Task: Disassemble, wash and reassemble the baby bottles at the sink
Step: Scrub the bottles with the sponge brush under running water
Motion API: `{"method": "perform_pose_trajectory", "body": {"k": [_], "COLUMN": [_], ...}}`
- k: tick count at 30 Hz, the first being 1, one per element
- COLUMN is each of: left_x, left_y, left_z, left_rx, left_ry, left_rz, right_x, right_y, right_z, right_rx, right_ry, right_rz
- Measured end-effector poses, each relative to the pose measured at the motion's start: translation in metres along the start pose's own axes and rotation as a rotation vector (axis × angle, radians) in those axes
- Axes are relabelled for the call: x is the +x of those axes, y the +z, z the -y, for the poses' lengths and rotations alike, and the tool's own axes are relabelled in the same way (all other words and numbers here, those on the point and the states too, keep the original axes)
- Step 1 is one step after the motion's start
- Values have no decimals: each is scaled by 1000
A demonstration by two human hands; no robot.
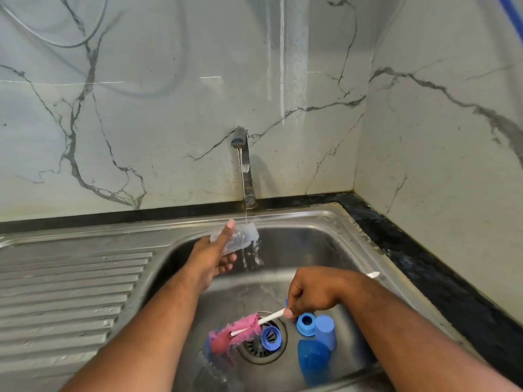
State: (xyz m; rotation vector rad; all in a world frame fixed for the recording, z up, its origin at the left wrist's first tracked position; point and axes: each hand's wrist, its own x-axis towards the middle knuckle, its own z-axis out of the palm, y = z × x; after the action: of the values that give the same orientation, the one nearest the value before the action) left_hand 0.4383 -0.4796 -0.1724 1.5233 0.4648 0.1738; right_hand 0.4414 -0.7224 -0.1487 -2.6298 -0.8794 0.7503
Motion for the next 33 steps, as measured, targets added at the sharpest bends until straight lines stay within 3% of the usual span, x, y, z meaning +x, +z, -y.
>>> {"method": "perform_pose_trajectory", "body": {"k": [2,6,8,14,18,22,26,28,30,33], "left_x": [1,-1,-3,-1,-3,-4,-1,1,5,6], "left_y": [-8,-21,-24,-14,-5,7,17,20,22,18], "left_z": [0,-4,-2,4,3,-4,8,9,10,22], "left_rx": [-1,-333,-345,65,64,154,494,484,437,620], "left_ry": [-71,-146,-143,50,158,306,366,433,419,340], "left_rz": [40,203,289,314,316,215,158,100,43,104], "right_x": [1,1,1,3,4,5,6,7,6,5], "right_y": [1,0,0,0,1,2,2,2,2,2], "right_z": [0,-2,-3,-2,-4,-6,-7,-8,-8,-8], "right_rx": [6,19,18,24,21,27,38,41,46,54], "right_ry": [1,8,3,5,-1,-1,-6,-9,-12,-16], "right_rz": [1,-4,0,8,12,9,14,8,8,14]}}
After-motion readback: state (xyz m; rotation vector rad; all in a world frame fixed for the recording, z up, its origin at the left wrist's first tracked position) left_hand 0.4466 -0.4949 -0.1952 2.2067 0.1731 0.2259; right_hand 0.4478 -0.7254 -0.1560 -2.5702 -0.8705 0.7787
